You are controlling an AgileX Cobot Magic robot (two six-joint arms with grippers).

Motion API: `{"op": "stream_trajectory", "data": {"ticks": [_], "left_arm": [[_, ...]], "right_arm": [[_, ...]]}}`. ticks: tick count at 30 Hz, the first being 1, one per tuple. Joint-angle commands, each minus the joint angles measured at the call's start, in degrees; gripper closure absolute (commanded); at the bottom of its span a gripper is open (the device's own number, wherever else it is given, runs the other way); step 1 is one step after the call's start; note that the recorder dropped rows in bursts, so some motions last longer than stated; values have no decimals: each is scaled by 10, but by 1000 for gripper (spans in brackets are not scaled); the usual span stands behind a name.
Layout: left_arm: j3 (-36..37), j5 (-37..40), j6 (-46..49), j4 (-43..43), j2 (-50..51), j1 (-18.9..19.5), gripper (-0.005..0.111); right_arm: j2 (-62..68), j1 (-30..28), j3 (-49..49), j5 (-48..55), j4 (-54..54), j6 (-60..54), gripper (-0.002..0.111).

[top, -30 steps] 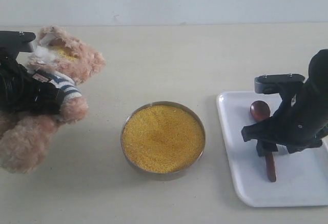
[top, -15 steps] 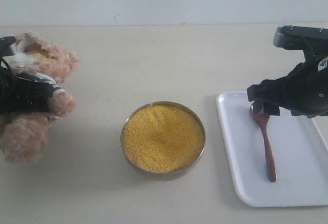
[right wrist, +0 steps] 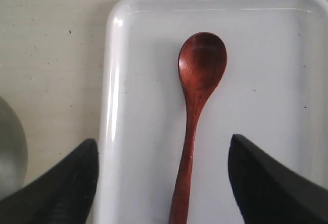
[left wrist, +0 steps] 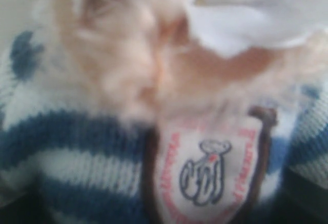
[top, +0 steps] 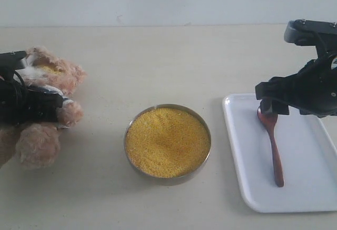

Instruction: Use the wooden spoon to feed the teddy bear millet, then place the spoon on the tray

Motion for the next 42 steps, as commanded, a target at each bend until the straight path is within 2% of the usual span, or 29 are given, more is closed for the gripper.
{"op": "stream_trajectory", "data": {"ticks": [1,6,10,13,17,28,30,32,35,37,40,41,42], "left_arm": [[-3,-17,-5,-12,4,2,87],[-3,-17,2,-12,-2,2,48],[-4,-18,3,-12,-21,2,26],[-8,-13,3,-12,-35,2,17],[-10,-4,3,-8,-53,2,11],[-10,25,3,7,-111,2,11],[-10,25,-2,7,-129,2,13],[-10,25,-2,7,-148,2,20],[-10,25,-3,17,-180,2,44],[-10,27,-3,21,-198,2,67],[-10,26,-3,21,-232,7,103],[-10,21,-3,22,-244,7,102],[-10,16,-3,22,-254,10,102]], "right_arm": [[-5,0,0,-3,1,-7,42],[-5,0,0,-6,1,-7,42],[-5,0,0,-10,1,-7,42],[-5,0,0,-14,1,-7,42],[-5,0,0,-14,1,-7,42],[-5,0,0,-14,1,-7,42],[-5,0,0,-13,1,-7,42],[-5,0,0,-13,2,-7,42],[-5,0,0,-13,15,-7,44],[-5,0,0,-14,16,-7,56],[-5,0,0,-14,16,-7,94],[-5,0,0,-14,16,-7,109],[-5,0,0,-14,16,-5,107]]}}
